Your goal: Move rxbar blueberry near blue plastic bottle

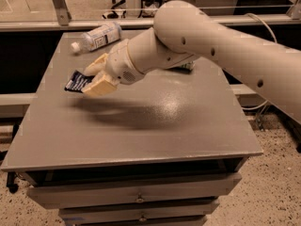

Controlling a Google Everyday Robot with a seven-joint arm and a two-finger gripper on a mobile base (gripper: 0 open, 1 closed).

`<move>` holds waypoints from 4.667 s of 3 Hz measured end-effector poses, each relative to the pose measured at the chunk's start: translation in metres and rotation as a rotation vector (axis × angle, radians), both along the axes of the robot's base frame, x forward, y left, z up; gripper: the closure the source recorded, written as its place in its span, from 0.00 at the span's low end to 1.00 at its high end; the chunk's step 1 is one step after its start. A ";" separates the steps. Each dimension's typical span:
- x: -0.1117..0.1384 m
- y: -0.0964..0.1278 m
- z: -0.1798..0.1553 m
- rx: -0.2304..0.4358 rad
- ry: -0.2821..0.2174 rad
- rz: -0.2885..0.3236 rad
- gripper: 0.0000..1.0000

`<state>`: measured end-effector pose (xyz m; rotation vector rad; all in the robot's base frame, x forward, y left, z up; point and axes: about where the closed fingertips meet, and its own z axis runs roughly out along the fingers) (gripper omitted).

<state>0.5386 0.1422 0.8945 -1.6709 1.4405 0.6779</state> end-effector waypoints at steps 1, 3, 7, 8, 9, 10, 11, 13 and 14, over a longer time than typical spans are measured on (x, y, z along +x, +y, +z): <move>0.005 -0.005 0.004 0.000 -0.042 0.003 1.00; 0.092 -0.041 0.026 -0.007 -0.197 -0.017 1.00; 0.225 -0.060 -0.001 -0.124 -0.226 -0.113 1.00; 0.237 -0.055 -0.010 -0.124 -0.205 -0.117 0.83; 0.244 -0.050 -0.017 -0.124 -0.186 -0.120 0.60; 0.246 -0.050 -0.020 -0.125 -0.178 -0.128 0.36; 0.246 -0.050 -0.021 -0.123 -0.173 -0.132 0.13; 0.234 -0.051 -0.013 -0.071 -0.168 -0.114 0.00; 0.213 -0.074 0.009 0.039 -0.186 -0.091 0.00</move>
Offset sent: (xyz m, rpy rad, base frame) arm 0.1092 -0.0639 0.0483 0.0144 -0.2825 -0.0524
